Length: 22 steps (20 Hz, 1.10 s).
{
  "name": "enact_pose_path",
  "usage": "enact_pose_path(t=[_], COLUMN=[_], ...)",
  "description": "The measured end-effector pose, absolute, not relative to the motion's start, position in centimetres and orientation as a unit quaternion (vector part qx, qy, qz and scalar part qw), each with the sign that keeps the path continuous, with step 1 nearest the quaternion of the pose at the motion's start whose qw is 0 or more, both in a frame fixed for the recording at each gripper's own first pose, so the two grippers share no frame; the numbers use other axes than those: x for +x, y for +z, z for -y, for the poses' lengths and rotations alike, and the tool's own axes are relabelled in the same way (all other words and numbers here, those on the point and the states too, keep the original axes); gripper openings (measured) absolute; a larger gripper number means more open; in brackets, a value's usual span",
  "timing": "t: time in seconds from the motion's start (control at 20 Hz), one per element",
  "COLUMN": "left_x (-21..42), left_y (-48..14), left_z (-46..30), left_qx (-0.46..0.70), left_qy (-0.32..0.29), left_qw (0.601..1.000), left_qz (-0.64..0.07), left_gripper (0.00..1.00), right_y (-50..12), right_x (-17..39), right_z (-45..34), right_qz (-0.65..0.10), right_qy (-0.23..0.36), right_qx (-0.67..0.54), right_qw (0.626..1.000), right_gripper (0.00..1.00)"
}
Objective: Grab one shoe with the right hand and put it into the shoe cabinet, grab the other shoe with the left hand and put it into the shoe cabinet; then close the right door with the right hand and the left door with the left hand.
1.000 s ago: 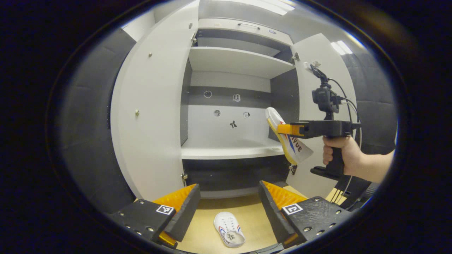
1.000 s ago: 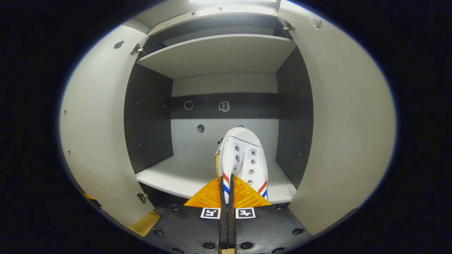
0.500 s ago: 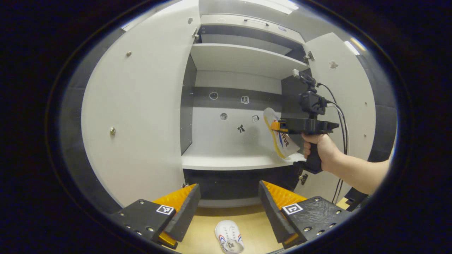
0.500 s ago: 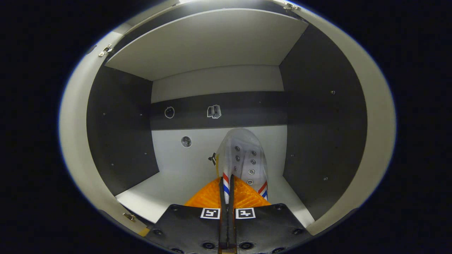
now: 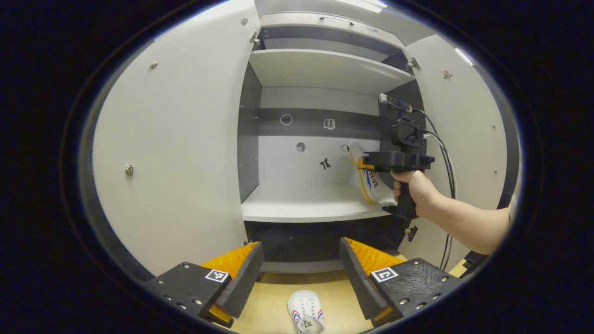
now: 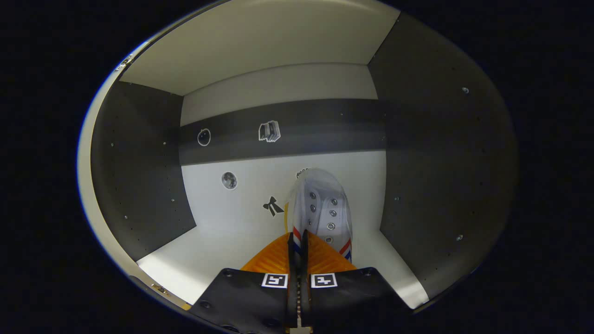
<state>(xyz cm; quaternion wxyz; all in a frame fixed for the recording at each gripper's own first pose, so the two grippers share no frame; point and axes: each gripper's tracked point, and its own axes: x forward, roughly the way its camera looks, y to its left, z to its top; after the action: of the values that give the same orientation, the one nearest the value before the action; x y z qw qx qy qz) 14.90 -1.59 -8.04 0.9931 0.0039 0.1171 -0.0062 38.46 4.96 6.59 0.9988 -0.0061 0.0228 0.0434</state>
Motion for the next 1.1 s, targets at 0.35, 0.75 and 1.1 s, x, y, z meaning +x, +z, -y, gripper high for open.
enact_pose_path(t=[0.35, 0.75, 1.1], left_x=[13.7, 11.1, 8.9], left_y=[-8.6, -13.4, -23.3], left_z=[3.4, 2.3, 1.9], left_qx=[0.019, 0.019, -0.008], left_qy=[-0.040, -0.087, -0.118], left_qw=[0.993, 0.985, 0.962], left_qz=[-0.113, -0.150, -0.247], left_gripper=[0.94, 1.00, 0.95], right_y=[8.5, 7.9, 2.5], right_x=[37.3, 26.1, 15.3], right_z=[-4.0, -3.4, -2.8], right_qz=[0.012, 0.031, 0.001], right_qy=[0.028, 0.006, -0.023], right_qx=[0.000, -0.044, -0.056], right_qw=[1.000, 0.999, 0.998], right_gripper=[1.00, 0.94, 0.97])
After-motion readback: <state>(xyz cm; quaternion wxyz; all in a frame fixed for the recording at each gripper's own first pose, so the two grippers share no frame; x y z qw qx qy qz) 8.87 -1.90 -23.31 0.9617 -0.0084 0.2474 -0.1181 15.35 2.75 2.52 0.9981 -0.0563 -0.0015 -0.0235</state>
